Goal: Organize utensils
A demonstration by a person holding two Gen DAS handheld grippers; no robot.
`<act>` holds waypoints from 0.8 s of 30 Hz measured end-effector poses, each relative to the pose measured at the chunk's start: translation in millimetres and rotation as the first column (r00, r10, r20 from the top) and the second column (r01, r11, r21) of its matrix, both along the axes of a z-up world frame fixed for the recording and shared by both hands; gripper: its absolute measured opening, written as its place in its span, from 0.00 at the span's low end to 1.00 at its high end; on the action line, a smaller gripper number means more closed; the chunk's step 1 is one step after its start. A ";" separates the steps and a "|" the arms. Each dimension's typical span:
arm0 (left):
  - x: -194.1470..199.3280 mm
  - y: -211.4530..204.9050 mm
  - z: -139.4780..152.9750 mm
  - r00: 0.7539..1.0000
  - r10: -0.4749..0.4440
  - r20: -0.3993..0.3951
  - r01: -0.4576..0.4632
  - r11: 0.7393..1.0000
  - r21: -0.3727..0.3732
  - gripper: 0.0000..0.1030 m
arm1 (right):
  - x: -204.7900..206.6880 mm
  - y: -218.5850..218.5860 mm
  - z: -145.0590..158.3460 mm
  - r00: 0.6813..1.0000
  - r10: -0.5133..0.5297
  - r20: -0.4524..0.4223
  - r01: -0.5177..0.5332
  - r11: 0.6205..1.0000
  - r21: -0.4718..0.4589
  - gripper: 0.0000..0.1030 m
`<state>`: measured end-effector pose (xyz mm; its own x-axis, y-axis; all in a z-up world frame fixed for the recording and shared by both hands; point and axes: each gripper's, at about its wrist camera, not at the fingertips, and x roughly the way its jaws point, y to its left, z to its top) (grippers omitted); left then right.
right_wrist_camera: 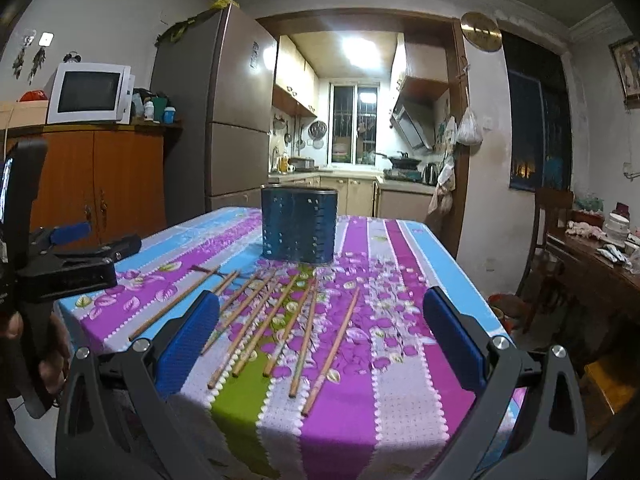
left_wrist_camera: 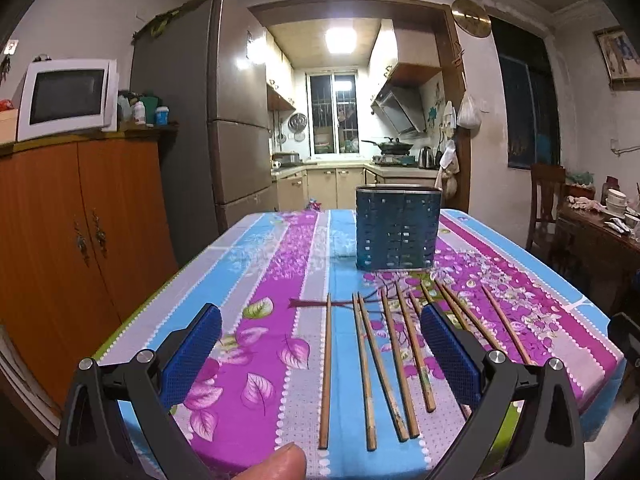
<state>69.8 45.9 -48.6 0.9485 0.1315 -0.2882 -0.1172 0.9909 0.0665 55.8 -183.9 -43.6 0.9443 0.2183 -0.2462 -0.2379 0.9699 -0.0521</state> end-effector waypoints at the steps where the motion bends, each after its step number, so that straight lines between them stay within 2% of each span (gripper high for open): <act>1: -0.5 -0.7 2.5 1.000 -0.006 0.008 0.006 1.000 0.002 0.97 | -0.3 1.4 3.8 1.000 0.001 0.016 -0.001 1.000 -0.001 0.95; 7: -6.4 -8.5 18.9 0.998 -0.022 0.055 0.022 1.000 0.001 0.97 | 1.2 -4.0 26.0 0.997 -0.029 0.078 0.026 0.999 0.031 0.95; 12: -6.4 -13.7 21.1 0.998 -0.030 0.059 0.030 1.000 0.005 0.97 | 1.6 -5.8 31.2 0.996 -0.034 0.081 0.031 0.999 0.033 0.95; 16: -3.7 -13.4 19.1 0.999 -0.027 0.045 0.027 1.000 0.005 0.97 | 5.4 -6.1 30.2 0.998 -0.023 0.065 0.021 0.999 0.030 0.95; 19: 3.3 -6.6 8.7 0.998 -0.060 -0.016 0.060 0.998 0.005 0.97 | 5.3 -7.8 19.3 1.000 0.010 0.025 -0.011 0.999 0.037 0.95; 21: 2.5 3.9 -4.8 0.999 -0.038 -0.037 0.039 0.999 0.029 0.97 | 3.7 -11.7 3.5 0.998 0.056 -0.031 -0.055 0.997 0.057 0.78; 22: 1.7 11.7 -12.9 0.999 -0.019 -0.048 0.021 0.999 0.030 0.97 | 5.2 -14.1 -8.6 0.994 0.070 -0.081 -0.065 0.996 0.063 0.60; 23: 1.2 20.6 -20.8 0.998 -0.005 -0.064 0.006 1.000 0.015 0.97 | 9.1 -16.0 -23.0 0.987 0.075 -0.145 -0.066 0.995 0.069 0.47; 24: 0.5 28.6 -27.9 0.997 0.005 -0.077 -0.005 1.000 -0.004 0.97 | 12.9 -15.9 -35.3 0.978 0.082 -0.193 -0.070 0.995 0.071 0.43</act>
<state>70.2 74.5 -76.4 0.9228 0.1346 -0.3610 -0.1167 0.9906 0.0712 68.7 -199.8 -78.9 0.8594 0.3090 -0.4073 -0.3106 0.9484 0.0641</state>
